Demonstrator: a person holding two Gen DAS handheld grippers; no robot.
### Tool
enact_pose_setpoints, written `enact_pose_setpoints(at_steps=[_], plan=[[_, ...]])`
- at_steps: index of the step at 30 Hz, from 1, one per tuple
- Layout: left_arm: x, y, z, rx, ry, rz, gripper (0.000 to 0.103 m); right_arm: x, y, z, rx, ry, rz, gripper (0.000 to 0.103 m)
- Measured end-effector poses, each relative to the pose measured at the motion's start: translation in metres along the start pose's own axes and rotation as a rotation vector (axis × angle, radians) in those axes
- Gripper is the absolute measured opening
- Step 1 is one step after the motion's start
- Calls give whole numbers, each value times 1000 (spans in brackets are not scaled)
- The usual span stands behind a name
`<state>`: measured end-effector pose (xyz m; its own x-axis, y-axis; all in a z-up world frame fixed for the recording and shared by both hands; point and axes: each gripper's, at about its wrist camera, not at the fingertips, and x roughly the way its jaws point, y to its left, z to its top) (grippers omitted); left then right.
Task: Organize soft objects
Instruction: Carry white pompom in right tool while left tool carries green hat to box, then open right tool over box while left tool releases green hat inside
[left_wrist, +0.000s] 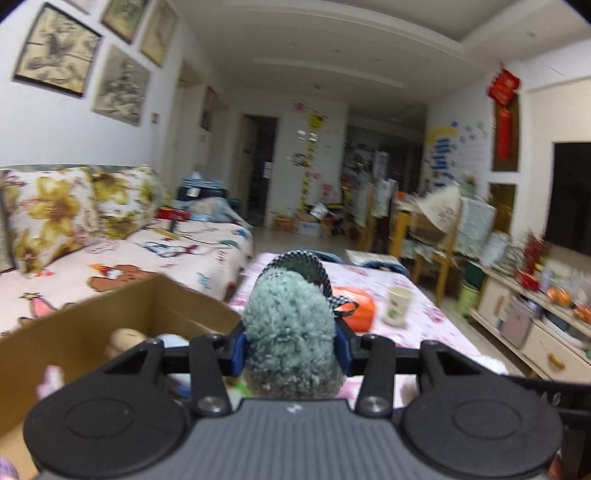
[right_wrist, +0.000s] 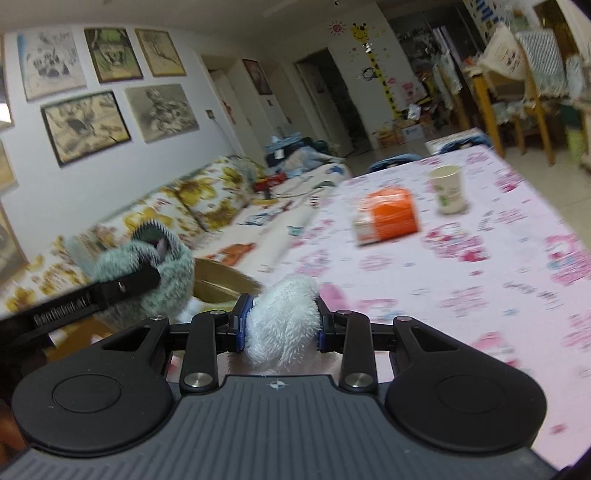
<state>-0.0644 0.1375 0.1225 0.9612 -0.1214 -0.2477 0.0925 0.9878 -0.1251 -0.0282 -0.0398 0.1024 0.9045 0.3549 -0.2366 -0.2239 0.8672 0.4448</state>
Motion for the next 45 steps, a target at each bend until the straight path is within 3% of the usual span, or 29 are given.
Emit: enact_pose_setpoints(at_steps=[8, 17, 20, 21, 22, 24, 26, 27, 28, 38, 45], plan=[[-8, 45, 6, -104, -37, 173, 45, 53, 49, 12, 56, 38, 162, 40], [9, 87, 2, -200, 33, 267, 45, 106, 62, 7, 50, 149, 168, 42], [13, 96, -3, -205, 81, 285, 47, 111, 61, -1, 37, 177, 144, 54], [14, 98, -5, -215, 94, 291, 47, 114, 62, -3, 40, 189, 132, 65], [14, 100, -7, -225, 99, 301, 48, 113, 61, -5, 47, 193, 124, 69], [8, 97, -7, -215, 90, 315, 65, 110, 62, -4, 51, 183, 122, 71], [5, 93, -6, -195, 62, 331, 77, 103, 63, 1, 44, 162, 108, 80], [3, 90, -5, -183, 47, 334, 78, 97, 61, 3, 41, 146, 101, 92], [1, 87, -5, -171, 36, 332, 78, 93, 61, 6, 36, 127, 95, 97], [0, 63, -3, -86, -32, 273, 93, 42, 33, 13, -68, 5, -42, 100], [5, 45, -7, -30, -37, 223, 95, 34, 10, 0, -99, 6, -132, 101]])
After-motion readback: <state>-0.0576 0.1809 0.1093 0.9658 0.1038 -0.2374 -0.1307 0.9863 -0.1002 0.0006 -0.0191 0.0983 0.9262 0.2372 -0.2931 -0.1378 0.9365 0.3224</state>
